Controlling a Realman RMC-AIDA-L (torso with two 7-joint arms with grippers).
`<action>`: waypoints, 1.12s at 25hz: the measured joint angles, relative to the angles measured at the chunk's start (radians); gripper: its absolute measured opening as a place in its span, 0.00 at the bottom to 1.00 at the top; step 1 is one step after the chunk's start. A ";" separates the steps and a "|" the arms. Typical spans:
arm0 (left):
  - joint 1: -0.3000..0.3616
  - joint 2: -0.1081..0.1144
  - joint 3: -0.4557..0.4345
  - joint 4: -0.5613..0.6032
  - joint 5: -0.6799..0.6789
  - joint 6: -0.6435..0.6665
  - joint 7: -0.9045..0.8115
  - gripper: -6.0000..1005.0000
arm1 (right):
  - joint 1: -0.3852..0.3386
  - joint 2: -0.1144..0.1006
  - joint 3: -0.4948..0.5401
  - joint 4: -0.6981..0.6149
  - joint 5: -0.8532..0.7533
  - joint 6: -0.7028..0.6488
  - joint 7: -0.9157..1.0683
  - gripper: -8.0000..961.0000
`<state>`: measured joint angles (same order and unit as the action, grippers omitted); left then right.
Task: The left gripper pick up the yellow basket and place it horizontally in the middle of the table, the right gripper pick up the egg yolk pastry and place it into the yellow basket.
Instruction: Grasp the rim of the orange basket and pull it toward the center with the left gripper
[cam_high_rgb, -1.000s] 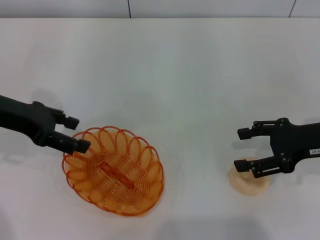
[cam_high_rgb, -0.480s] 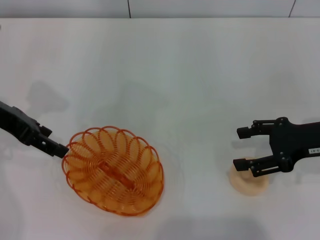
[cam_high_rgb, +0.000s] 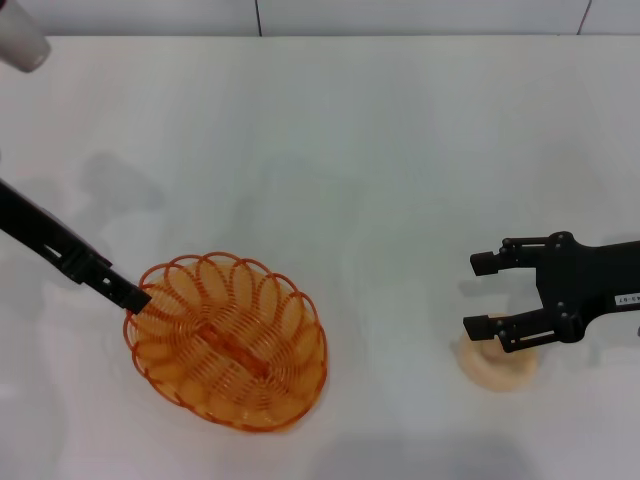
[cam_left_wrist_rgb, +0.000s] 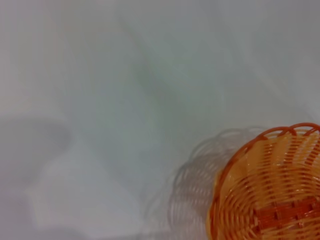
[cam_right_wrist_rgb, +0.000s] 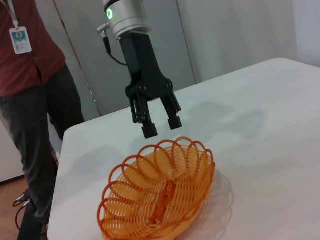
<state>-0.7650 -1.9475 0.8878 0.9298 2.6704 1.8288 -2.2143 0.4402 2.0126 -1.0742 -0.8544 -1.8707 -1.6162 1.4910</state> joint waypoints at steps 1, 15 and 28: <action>-0.005 -0.001 0.011 0.000 0.001 -0.002 -0.010 0.81 | 0.000 0.000 0.000 0.000 0.000 0.000 0.000 0.88; -0.029 -0.043 0.100 -0.047 0.011 -0.075 -0.044 0.79 | -0.006 0.000 -0.001 0.001 0.001 -0.006 -0.005 0.88; -0.053 -0.071 0.155 -0.079 0.058 -0.151 -0.089 0.74 | -0.008 0.000 -0.001 0.002 0.001 -0.011 -0.008 0.88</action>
<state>-0.8182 -2.0181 1.0431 0.8506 2.7288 1.6783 -2.3035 0.4319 2.0125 -1.0754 -0.8528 -1.8698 -1.6277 1.4833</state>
